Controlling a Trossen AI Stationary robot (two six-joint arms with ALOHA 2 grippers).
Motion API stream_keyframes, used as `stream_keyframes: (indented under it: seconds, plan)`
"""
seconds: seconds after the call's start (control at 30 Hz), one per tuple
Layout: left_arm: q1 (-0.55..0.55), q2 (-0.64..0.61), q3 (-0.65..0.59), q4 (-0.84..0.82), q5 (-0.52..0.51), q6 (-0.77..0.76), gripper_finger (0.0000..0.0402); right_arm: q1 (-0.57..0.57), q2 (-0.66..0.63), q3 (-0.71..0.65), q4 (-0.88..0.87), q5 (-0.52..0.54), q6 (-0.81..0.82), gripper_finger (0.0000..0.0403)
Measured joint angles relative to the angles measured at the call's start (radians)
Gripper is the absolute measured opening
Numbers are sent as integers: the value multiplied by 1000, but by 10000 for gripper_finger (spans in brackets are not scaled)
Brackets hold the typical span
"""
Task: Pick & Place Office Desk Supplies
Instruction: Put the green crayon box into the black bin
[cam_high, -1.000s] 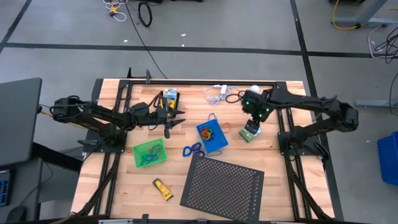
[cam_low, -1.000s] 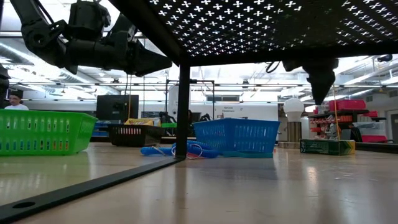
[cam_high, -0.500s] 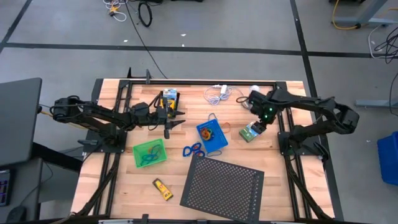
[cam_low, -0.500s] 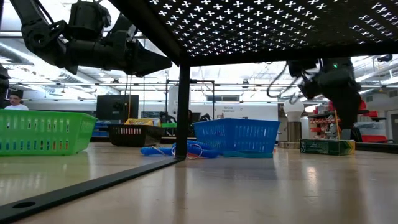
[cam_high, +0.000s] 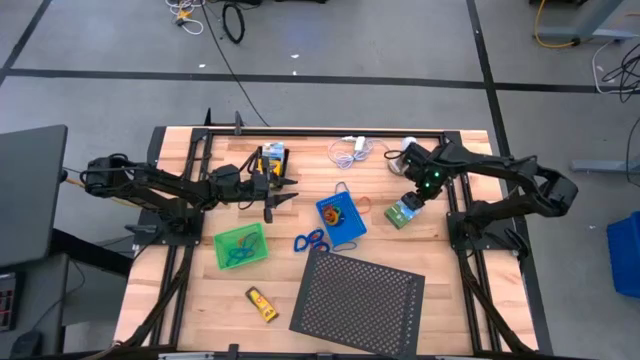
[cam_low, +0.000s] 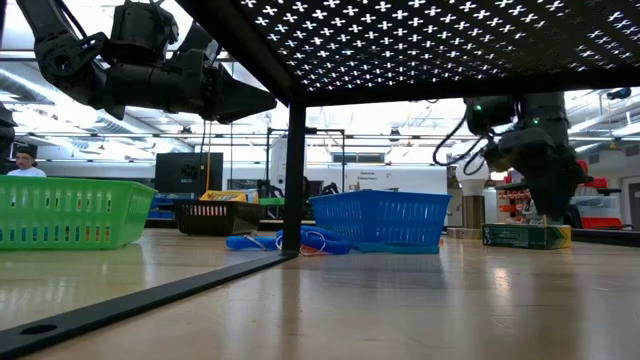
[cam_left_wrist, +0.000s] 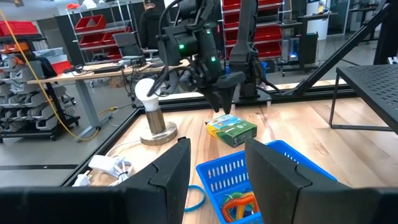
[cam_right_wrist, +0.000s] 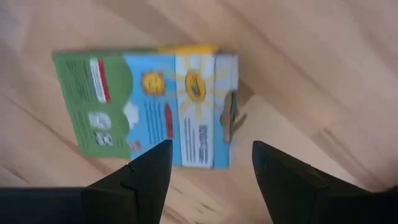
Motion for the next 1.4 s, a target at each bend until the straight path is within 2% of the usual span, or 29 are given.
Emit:
stream_keyframes:
  seconds: [0.6,0.97,1.07,1.13,1.3,1.4]
  plan:
    - [1,0,0,-14,1,4,158,-19,31,-40,91,-66,25,228]
    - [1,0,0,-14,0,13,158,64,132,-37,177,-130,2,223]
    - [1,0,0,-14,-1,13,158,82,134,-37,192,-133,-6,195]
    - [1,0,0,-14,-1,13,158,87,134,-37,196,-136,-7,161]
    - [1,0,0,-14,-2,13,158,87,133,-38,207,-171,-20,29]
    - [1,0,0,-14,-4,13,158,102,132,-38,223,-173,-26,12]
